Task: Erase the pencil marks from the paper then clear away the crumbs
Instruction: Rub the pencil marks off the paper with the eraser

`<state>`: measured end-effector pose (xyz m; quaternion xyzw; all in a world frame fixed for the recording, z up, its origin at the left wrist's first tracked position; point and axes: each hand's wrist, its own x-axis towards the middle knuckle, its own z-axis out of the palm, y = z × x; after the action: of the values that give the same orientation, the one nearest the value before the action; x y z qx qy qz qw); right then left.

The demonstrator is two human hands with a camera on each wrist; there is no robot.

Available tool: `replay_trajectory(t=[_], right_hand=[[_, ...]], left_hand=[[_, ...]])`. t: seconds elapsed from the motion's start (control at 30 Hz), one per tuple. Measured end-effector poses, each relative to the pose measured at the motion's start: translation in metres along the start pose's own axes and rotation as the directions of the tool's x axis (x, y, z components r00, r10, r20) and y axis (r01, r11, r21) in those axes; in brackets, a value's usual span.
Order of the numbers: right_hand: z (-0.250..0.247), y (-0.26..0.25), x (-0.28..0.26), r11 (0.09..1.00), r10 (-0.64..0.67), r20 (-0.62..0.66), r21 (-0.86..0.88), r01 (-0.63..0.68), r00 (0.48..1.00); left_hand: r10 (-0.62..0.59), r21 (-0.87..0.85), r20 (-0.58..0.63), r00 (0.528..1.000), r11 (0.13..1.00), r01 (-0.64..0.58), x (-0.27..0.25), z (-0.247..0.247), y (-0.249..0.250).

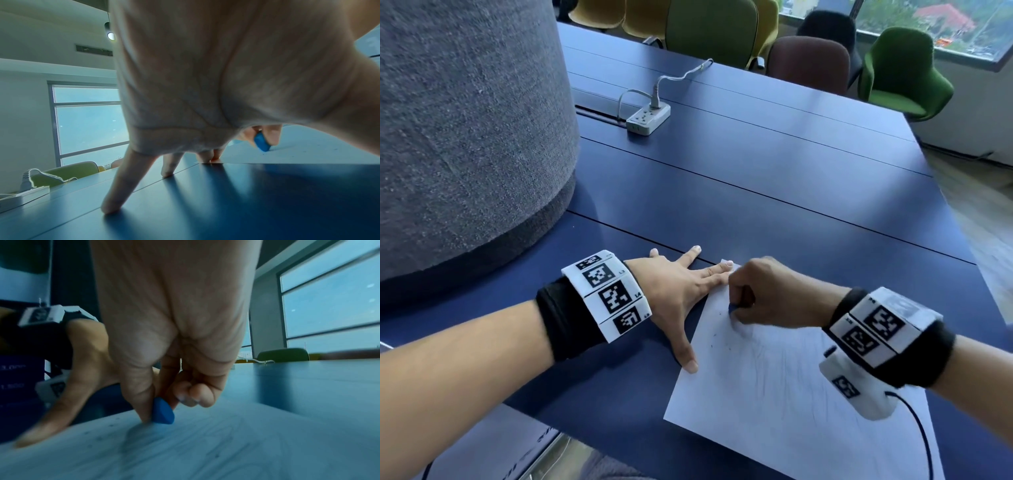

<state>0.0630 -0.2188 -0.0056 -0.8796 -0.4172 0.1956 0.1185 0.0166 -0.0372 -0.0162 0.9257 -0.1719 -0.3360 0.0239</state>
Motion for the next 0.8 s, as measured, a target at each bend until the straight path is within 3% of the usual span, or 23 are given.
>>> replay_trajectory(t=[0.07, 0.23, 0.4, 0.57, 0.73, 0.8], right_hand=[[-0.004, -0.001, 0.001, 1.000, -0.004, 0.052, -0.003, 0.004, 0.999], [-0.009, 0.015, 0.010, 0.997, 0.070, -0.126, -0.013, -0.072, 0.990], [-0.001, -0.001, -0.002, 0.999, -0.028, 0.036, -0.022, 0.029, 0.999], [-0.011, 0.021, 0.011, 0.997, 0.072, -0.117, -0.033, -0.077, 0.991], [-0.001, 0.004, -0.003, 0.999, -0.023, 0.050, -0.036, 0.025, 0.998], [-0.009, 0.013, 0.006, 0.998, 0.020, 0.002, -0.061, -0.020, 1.000]], left_hand=[[-0.004, 0.004, -0.001, 1.000, 1.000, 0.004, 0.000, 0.001, -0.001], [-0.012, 0.018, 0.005, 1.000, 1.000, 0.012, -0.001, 0.000, 0.000], [-0.008, 0.009, 0.009, 1.000, 1.000, 0.008, -0.001, 0.000, 0.000], [-0.015, 0.018, 0.008, 1.000, 1.000, 0.015, -0.001, -0.001, 0.001], [-0.006, -0.008, 0.013, 1.000, 1.000, 0.006, 0.000, 0.000, 0.000], [-0.009, 0.003, 0.015, 1.000, 1.000, 0.009, -0.001, 0.000, 0.000]])
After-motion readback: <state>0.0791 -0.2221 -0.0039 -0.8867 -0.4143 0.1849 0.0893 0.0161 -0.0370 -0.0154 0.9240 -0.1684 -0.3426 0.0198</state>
